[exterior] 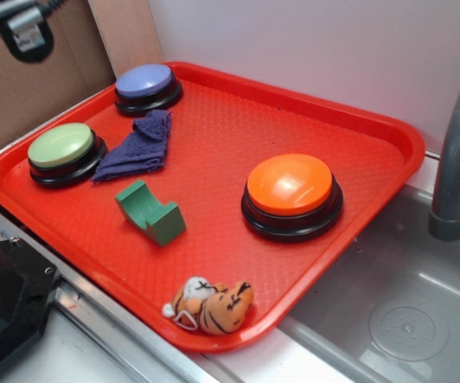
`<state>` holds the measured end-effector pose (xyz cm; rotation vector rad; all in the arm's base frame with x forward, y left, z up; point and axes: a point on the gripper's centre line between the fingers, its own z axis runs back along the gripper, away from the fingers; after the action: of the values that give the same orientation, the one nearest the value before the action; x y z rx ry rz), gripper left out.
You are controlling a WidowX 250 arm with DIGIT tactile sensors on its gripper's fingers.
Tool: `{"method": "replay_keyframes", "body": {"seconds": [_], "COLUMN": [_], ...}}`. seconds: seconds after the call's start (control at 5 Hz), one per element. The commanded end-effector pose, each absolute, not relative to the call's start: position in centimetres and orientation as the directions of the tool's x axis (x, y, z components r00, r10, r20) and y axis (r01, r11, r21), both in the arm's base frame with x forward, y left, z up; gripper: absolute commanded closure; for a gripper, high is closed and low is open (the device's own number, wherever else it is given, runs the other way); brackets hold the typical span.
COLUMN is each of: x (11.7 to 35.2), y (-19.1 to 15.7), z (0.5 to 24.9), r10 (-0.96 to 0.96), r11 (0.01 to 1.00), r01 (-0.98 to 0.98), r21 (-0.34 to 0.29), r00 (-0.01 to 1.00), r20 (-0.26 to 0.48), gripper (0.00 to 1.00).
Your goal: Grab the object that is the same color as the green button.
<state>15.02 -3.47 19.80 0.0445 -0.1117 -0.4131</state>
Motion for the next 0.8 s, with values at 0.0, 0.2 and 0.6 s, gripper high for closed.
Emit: {"method": "replay_keyframes", "body": {"seconds": [0.0,0.2,0.6], "x": [18.3,18.7,18.0], "y": [-5.3,-5.9,-7.1], "z": [14.4,12.5,7.1], "r10": [-0.8,-0.915,-0.983], "r11": [0.6,0.393,-0.063], "r01": [0.782,0.897,0.998], "r21": [0.172,0.202,0.032], "r00": [0.585,0.361,-0.067], "r20": [0.133,0.18,0.171], "gripper": [0.0,0.0,0.0]}}
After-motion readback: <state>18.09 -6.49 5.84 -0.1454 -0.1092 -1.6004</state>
